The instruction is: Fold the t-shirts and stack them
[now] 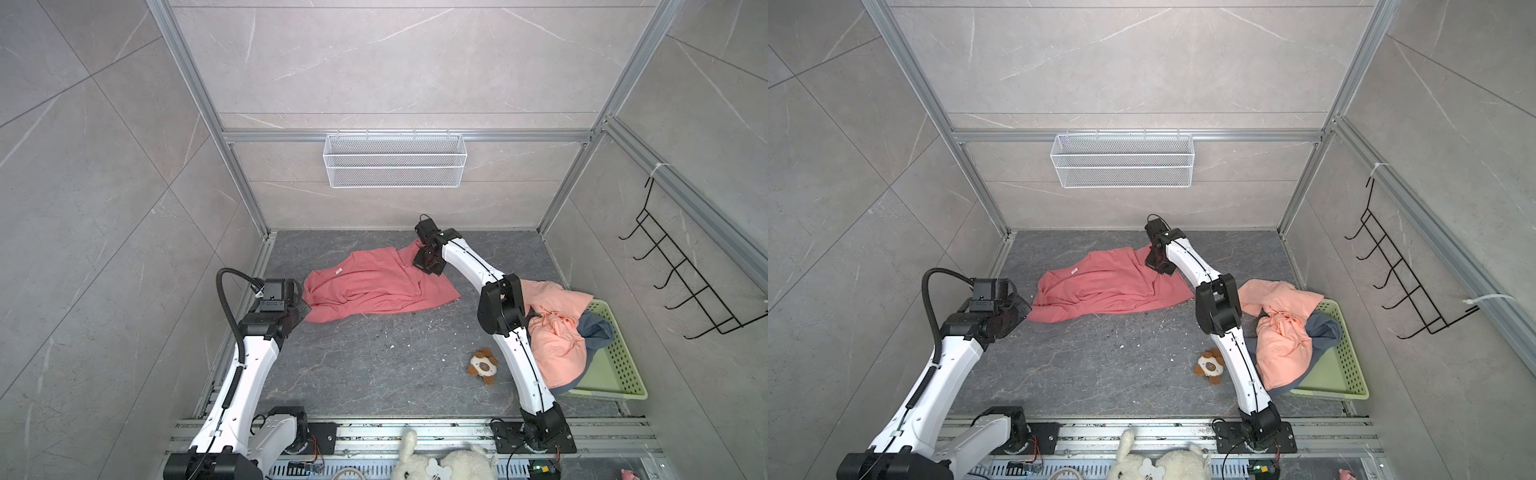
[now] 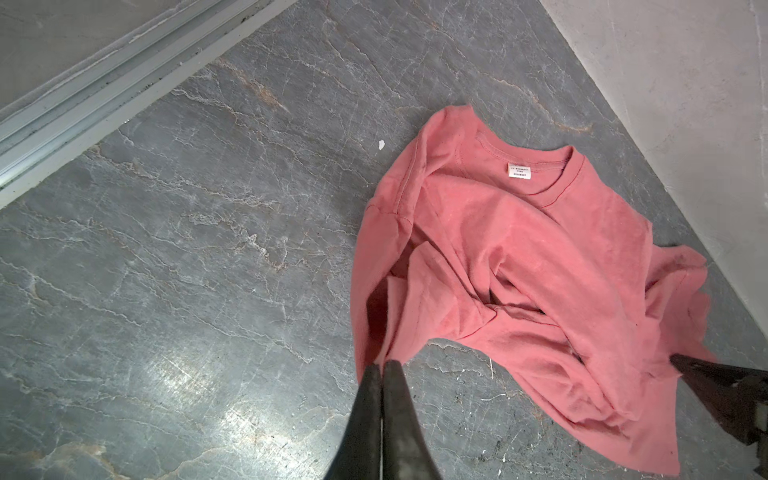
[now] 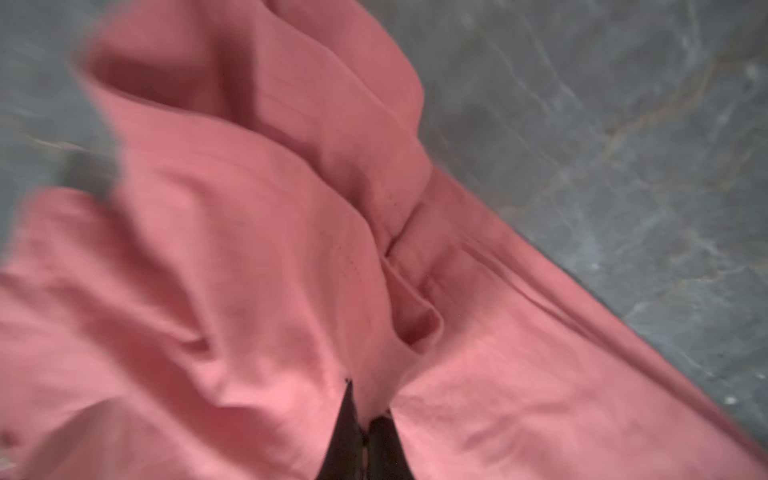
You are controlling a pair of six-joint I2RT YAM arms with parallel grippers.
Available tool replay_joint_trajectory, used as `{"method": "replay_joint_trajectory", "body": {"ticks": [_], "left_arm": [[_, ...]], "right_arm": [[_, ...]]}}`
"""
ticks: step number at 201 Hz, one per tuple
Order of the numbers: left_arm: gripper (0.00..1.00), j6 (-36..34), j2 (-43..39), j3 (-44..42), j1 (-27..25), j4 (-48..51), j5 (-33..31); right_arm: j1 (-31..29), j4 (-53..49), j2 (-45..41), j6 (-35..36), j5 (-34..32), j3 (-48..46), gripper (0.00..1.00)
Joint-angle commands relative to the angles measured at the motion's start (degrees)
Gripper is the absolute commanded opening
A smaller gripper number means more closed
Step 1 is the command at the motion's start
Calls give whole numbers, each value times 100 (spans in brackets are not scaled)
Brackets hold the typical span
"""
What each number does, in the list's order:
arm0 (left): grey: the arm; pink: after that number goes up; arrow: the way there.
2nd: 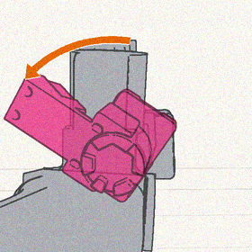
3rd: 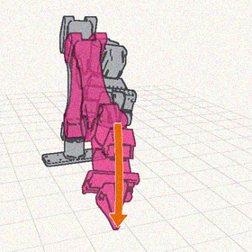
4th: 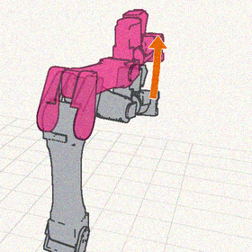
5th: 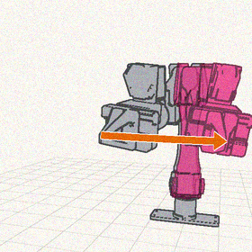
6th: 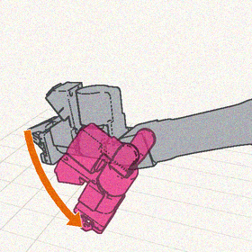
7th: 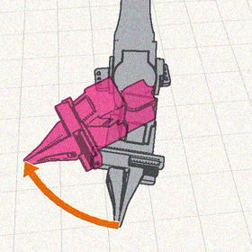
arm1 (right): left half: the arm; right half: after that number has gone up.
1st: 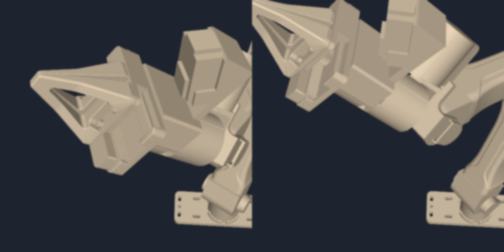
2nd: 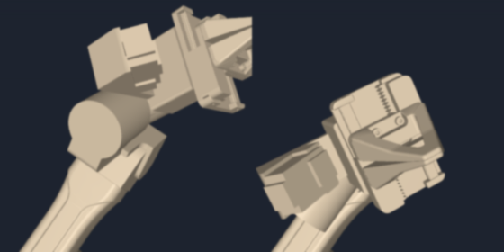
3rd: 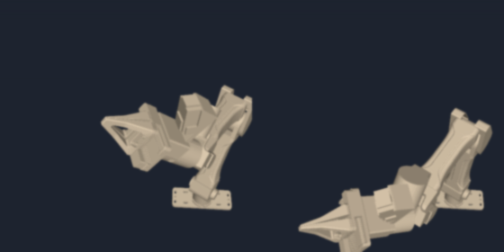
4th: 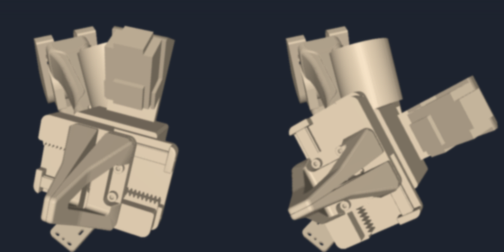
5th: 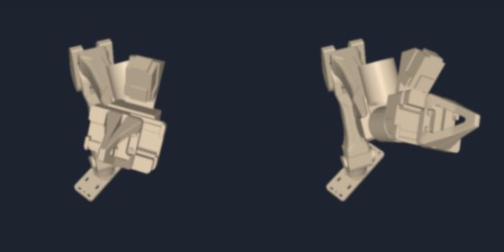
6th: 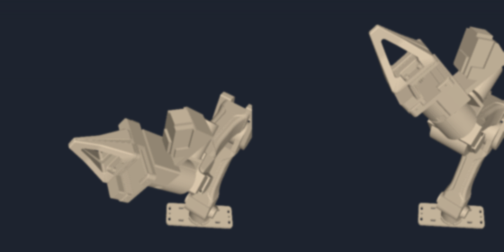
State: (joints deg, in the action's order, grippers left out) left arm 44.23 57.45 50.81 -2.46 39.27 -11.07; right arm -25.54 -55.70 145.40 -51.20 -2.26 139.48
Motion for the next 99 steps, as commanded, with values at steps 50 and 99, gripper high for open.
{"method": "replay_joint_trajectory", "body": {"ticks": [50, 99], "left_arm": [[0, -84, -339, -54, 26, 320, -302], [0, -211, -546, 57, 26, 591, -681]], "right_arm": [[-39, -639, 144, -268, 278, 1697, 0], [-31, -1389, -370, 266, -784, 1420, 0]]}}
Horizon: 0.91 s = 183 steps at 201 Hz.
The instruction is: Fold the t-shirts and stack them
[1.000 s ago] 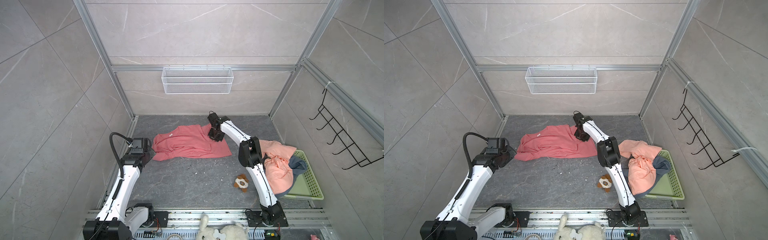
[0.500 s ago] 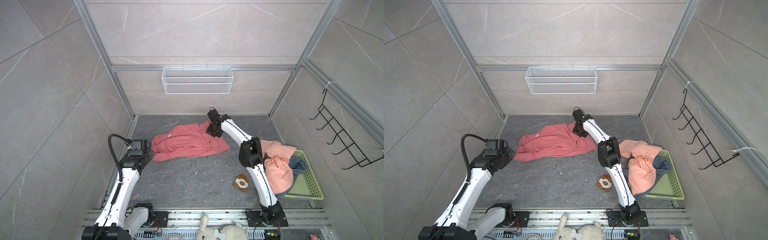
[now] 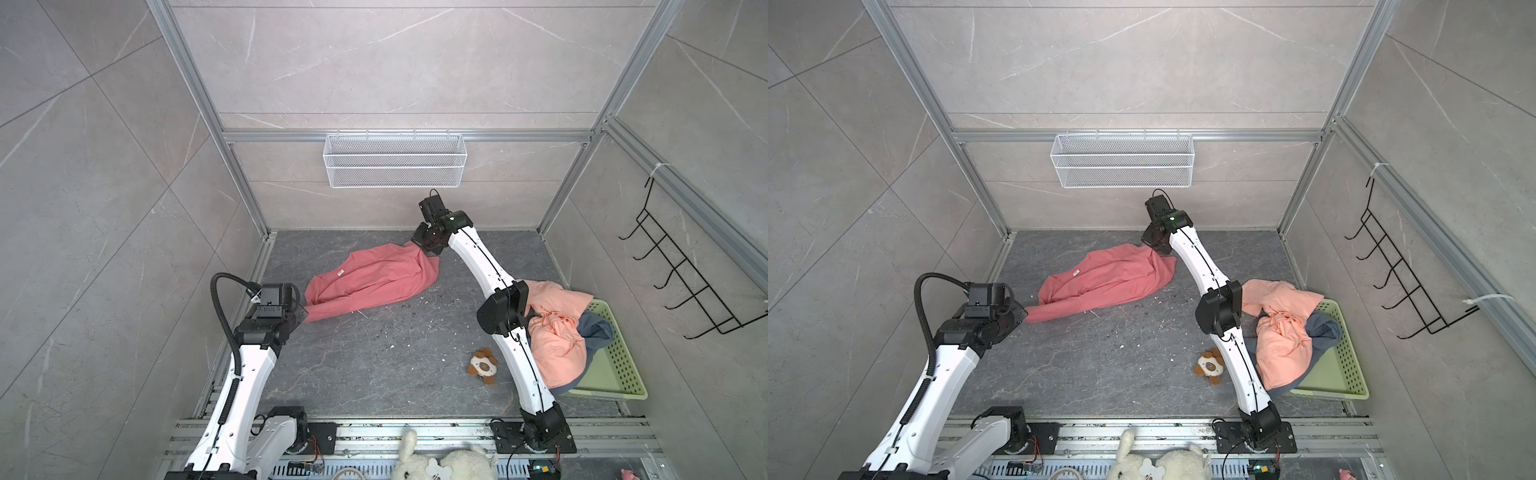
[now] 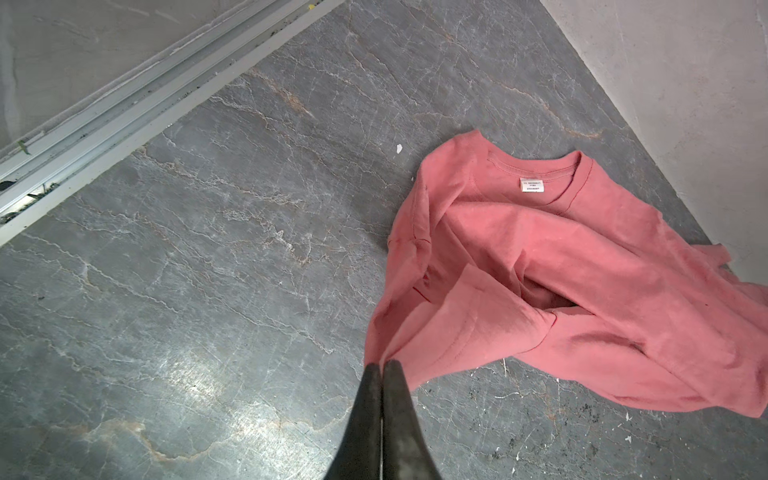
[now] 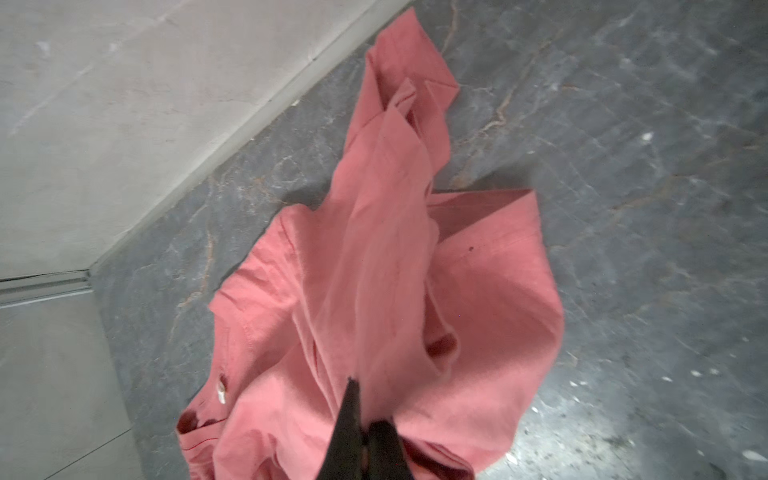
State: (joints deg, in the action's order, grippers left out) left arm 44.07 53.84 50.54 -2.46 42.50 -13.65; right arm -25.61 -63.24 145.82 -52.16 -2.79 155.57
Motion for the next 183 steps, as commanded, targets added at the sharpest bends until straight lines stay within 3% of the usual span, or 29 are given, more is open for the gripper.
{"method": "replay_joint_trajectory", "body": {"ticks": [1, 34, 61, 78, 107, 115, 134, 148, 164, 183], "left_arm": [[0, -210, -188, 94, 26, 272, -439], [0, -522, -410, 489, 26, 323, -935], [0, -911, -424, 1089, 42, -234, -983], [0, -1256, -366, 1784, 43, -579, -900], [0, -1650, -415, 2338, 39, -1626, -670], [0, -1614, -361, 2375, 41, -1907, -540], [0, -1467, -9, 2463, 43, -2460, -21], [0, -1372, 367, 2652, 36, -2522, 342], [0, -1289, 663, 2758, 36, -2658, 561], [0, -1210, 858, 2761, 35, -2607, 611]], "right_arm": [[-19, -645, -439, 376, -767, -195, 0], [105, -427, -1574, 783, -1435, -967, 0], [575, 466, -2549, 636, -917, -1845, 3], [774, 743, -3042, 584, -971, -2169, 4], [878, 1378, -3850, 859, -1340, -2985, 20], [943, 1691, -4011, 885, -1253, -3311, 20], [1100, 2143, -4037, 857, -756, -3568, 12], [1097, 2162, -3874, 857, -714, -3402, 12], [1150, 2101, -3560, 868, -499, -3113, 24], [1145, 1560, -3139, 902, -108, -2578, 32]]}}
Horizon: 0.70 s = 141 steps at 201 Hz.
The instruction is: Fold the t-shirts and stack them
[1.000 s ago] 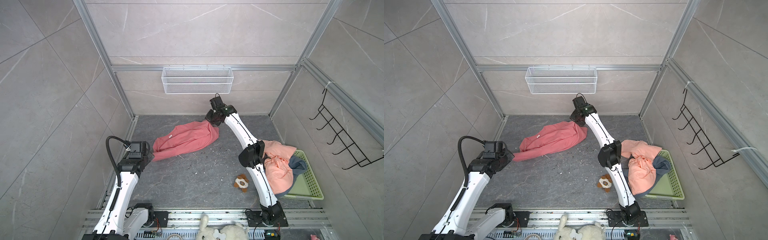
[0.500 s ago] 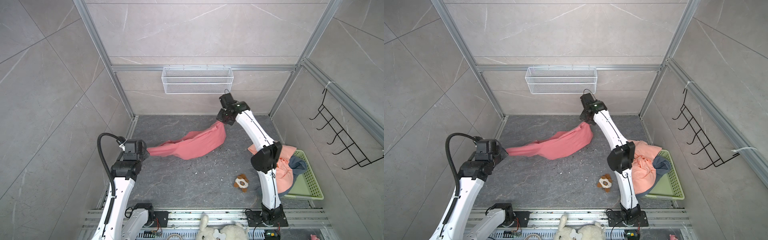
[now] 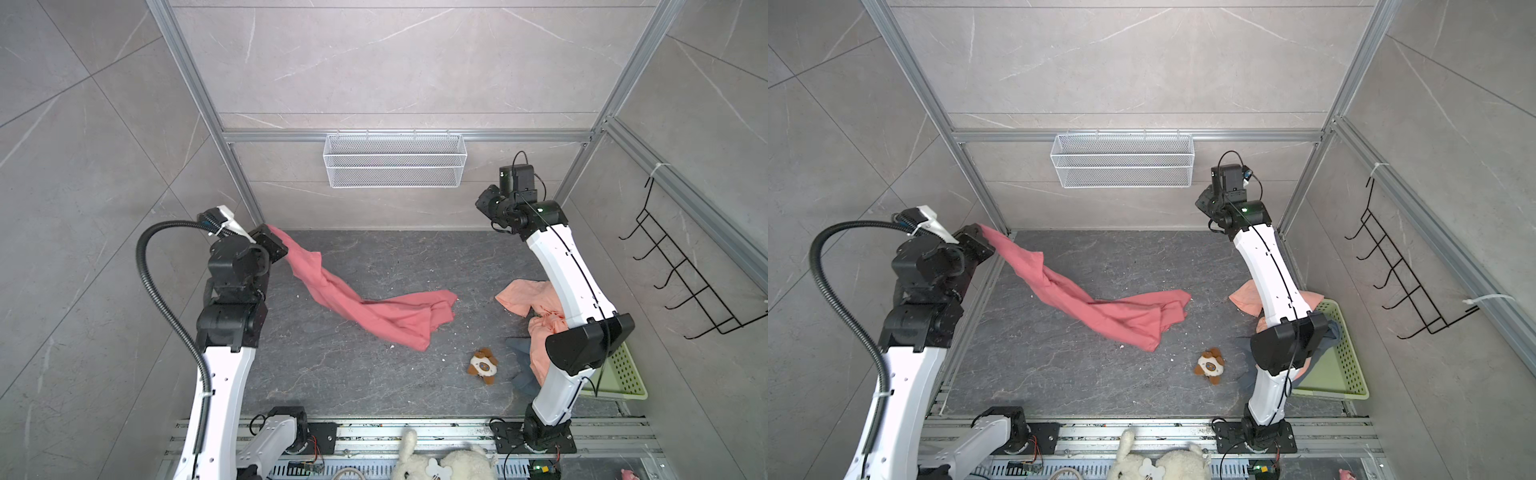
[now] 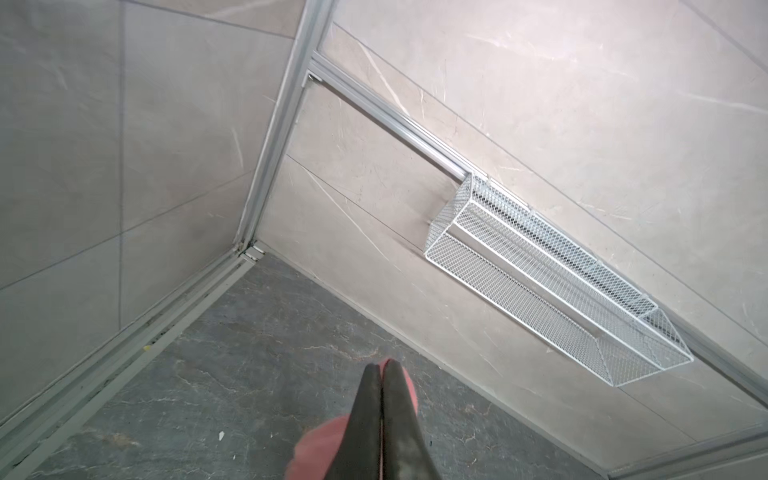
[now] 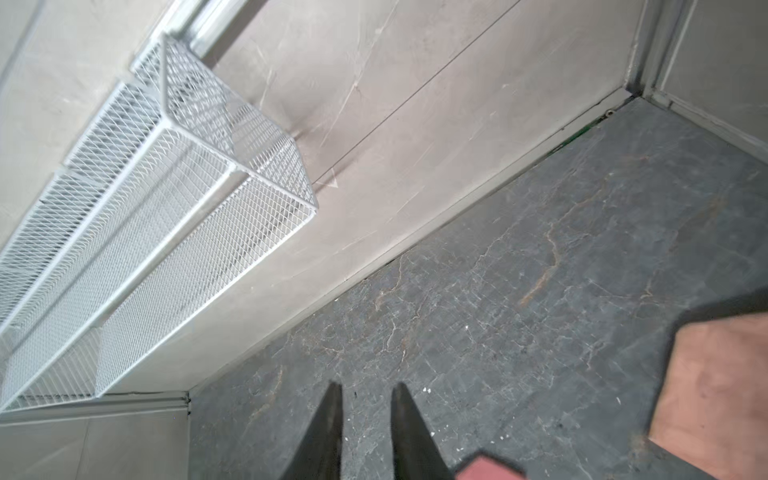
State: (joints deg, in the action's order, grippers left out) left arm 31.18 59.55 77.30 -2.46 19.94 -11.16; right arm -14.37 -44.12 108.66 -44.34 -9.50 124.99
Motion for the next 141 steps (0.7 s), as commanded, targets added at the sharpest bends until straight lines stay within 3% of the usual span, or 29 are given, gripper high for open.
{"method": "replay_joint_trajectory", "body": {"ticks": [1, 41, 76, 102, 126, 141], "left_arm": [[0, 85, 295, 85, 35, -338, 361], [0, 387, 474, -274, 44, 8, 480], [0, 511, 690, -442, 44, 337, 518], [0, 464, 811, -456, 39, 502, 608], [0, 352, 931, -402, 44, 679, 655], [0, 292, 1028, -334, 56, 800, 718]], "right_arm": [[17, -370, 590, 128, 594, 486, 32], [-426, -133, 268, 310, 1235, -781, 48], [-1382, 940, -295, 269, 1868, -2561, 63], [-2089, 1112, -502, 197, 1888, -3315, 65], [-2680, 1232, -681, 451, 1829, -3899, 78], [-3007, 1120, -622, 714, 1705, -4093, 79]]}}
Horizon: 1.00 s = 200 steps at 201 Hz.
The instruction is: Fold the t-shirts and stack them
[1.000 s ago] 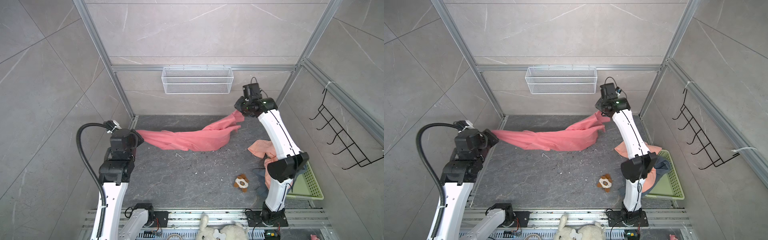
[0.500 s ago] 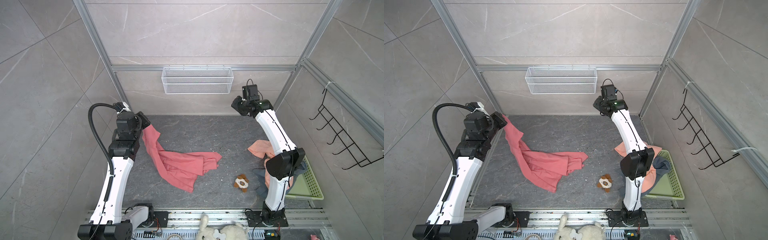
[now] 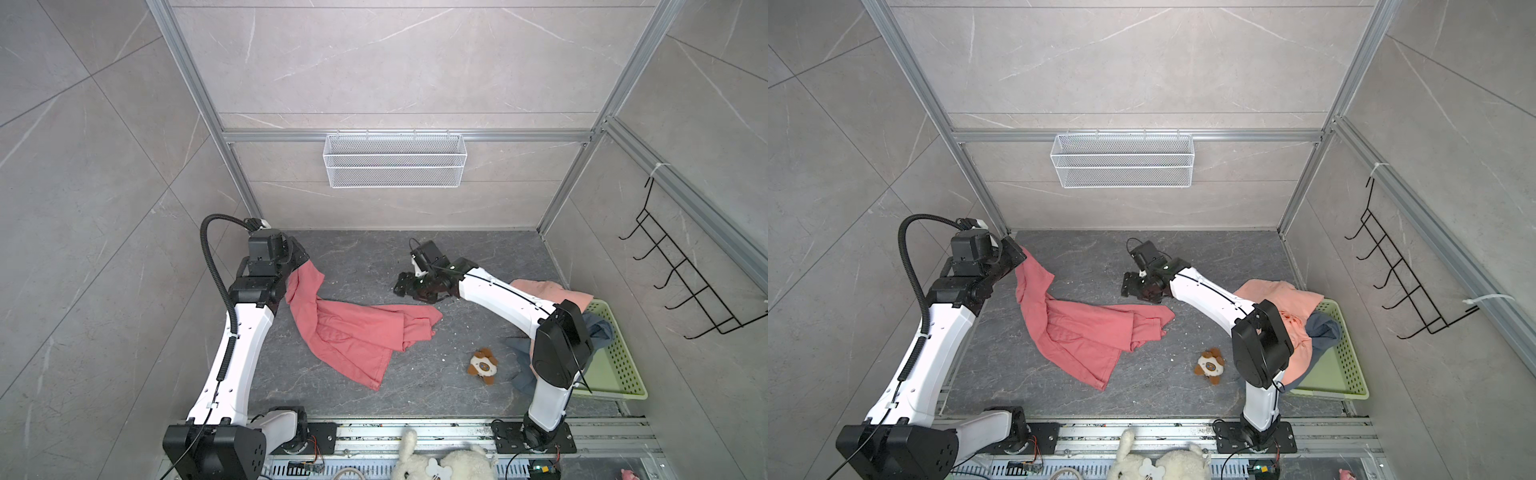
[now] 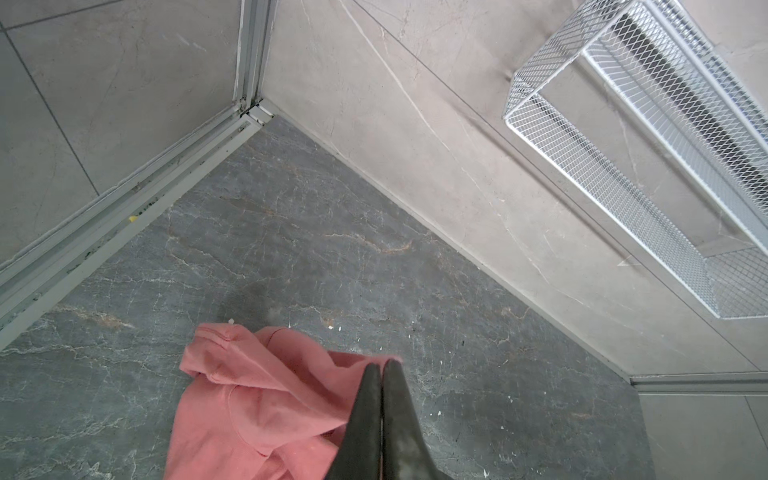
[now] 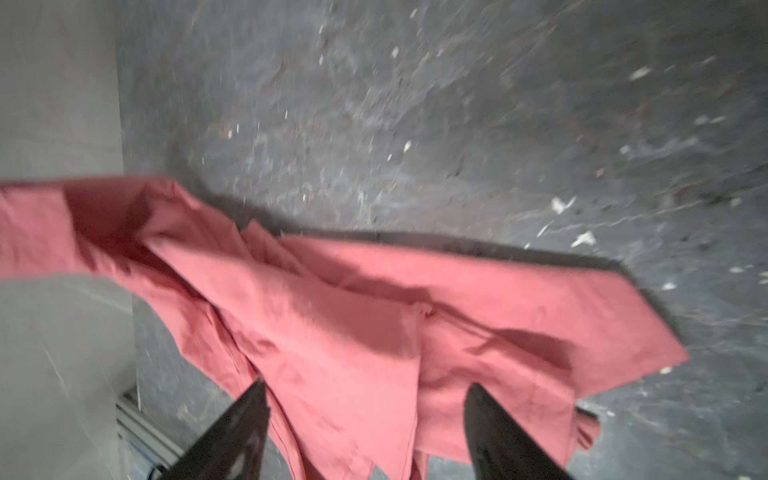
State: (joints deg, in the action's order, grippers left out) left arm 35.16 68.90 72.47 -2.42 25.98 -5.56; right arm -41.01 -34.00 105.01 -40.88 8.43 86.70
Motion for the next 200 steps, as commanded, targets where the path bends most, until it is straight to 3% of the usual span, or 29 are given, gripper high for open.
{"method": "replay_joint_trajectory", "body": {"ticks": [1, 22, 54, 66, 87, 118, 162, 200], "left_arm": [[0, -110, 99, 156, 50, 206, 164], [0, -214, 152, 231, 65, 319, 248], [0, -308, 26, 216, 78, 404, 234], [0, -310, -47, 173, 87, 400, 197], [0, -277, -197, 79, 99, 433, 167], [0, -211, -570, -258, 105, 432, 22], [0, 28, -956, -621, 100, 316, -77], [0, 307, -1165, -927, 93, 234, -145]], "right_arm": [[-366, 97, -246, 379, -96, -270, 79], [-688, 73, 80, 520, -270, -384, 80], [-930, -64, 773, 669, -568, -11, 72], [-952, -264, 1014, 683, -786, 267, 58], [-945, -568, 1432, 623, -1306, 711, 18], [-661, -1078, 2183, 822, -1710, 1802, 9], [271, -1445, 3706, 1581, -1886, 4540, 6], [865, -3067, 5969, 1388, -1158, 9502, 8]]}}
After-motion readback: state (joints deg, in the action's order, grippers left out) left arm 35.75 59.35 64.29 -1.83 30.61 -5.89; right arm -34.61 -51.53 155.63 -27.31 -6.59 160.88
